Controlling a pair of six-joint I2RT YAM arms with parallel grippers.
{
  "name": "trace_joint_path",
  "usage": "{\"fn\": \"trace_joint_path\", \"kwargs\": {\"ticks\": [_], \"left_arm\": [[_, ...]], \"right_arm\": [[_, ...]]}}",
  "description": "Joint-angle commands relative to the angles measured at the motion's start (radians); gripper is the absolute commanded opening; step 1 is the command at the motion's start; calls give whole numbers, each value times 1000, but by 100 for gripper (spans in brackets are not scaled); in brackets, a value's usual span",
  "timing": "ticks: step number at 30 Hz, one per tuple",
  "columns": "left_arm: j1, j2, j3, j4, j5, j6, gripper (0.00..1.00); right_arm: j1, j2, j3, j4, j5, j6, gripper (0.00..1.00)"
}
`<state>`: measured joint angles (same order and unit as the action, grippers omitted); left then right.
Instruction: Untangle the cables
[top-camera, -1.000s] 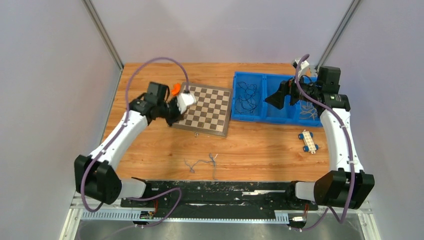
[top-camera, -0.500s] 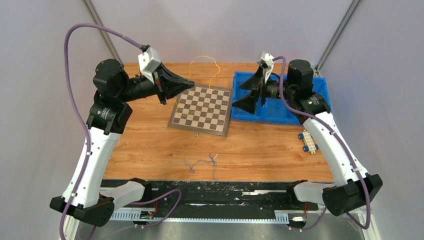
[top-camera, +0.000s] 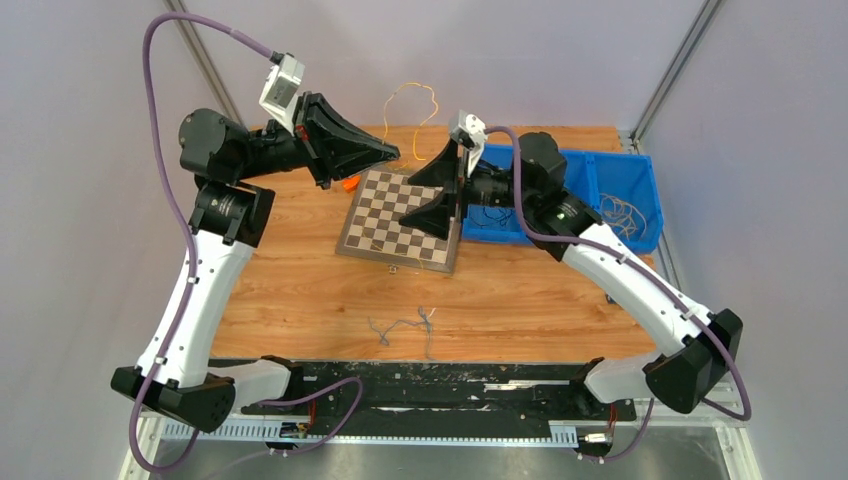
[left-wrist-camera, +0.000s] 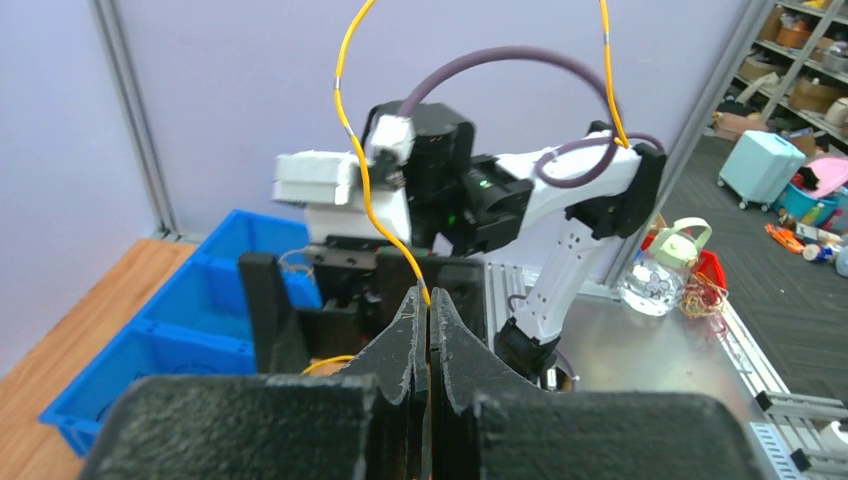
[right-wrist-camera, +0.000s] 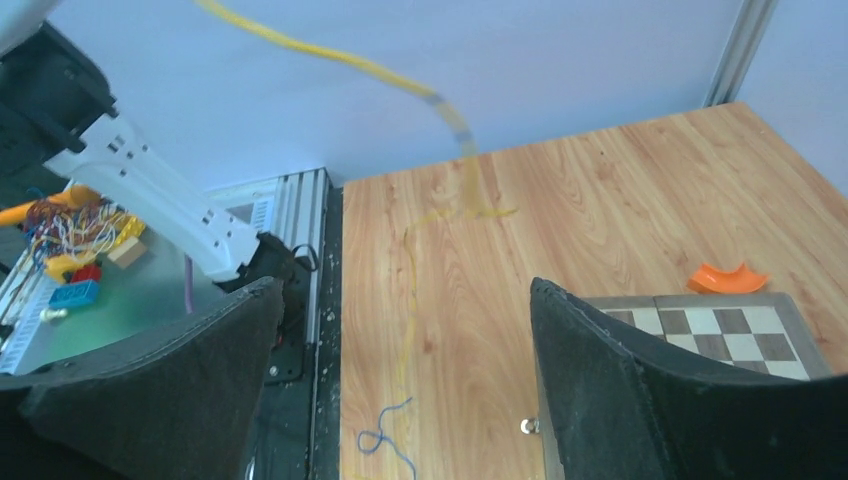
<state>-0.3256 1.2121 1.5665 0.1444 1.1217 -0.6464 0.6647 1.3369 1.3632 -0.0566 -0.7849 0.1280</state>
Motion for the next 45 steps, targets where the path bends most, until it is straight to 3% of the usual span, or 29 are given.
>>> {"fn": "trace_joint_path", "kwargs": {"ticks": [1,6,9,11,17,18,21,22,29,33,39,41,43,44,45], "left_arm": [[-3,-1,52,151,45,-107,0],[-3,8,59,208,58,-131,0],[-3,13,63,223,57,-141,0],[-3,11,65,226,55,-141,0],[-3,-2,31,249,51,-158,0],[-3,-1,28,260,48,-163,0],[-1,3,24,279,43,-176,0],[3,4,22,281,42,-178,0],[49,-11,-29,303,7,-205,0],[50,-12,-32,297,6,-199,0],[50,-32,-42,254,6,-161,0],[52,-51,-51,190,44,-101,0],[51,-79,-54,-14,95,93,0],[52,-91,-56,-246,101,304,0],[52,-115,-60,-359,89,540,0]], "right_arm": [[9,64,65,155,87,41,91],[9,111,117,171,110,32,85],[10,122,124,195,92,58,59],[9,121,119,211,94,70,48],[10,108,127,241,94,81,57],[9,108,130,242,95,81,53],[10,113,133,247,96,82,22],[10,112,135,248,95,81,16],[10,87,139,253,89,68,30],[10,86,141,253,81,68,1],[9,66,121,247,117,64,0],[-4,55,119,234,136,64,0],[-34,48,127,214,136,81,0],[-53,43,133,204,126,88,0],[-69,35,141,191,118,92,0]]}}
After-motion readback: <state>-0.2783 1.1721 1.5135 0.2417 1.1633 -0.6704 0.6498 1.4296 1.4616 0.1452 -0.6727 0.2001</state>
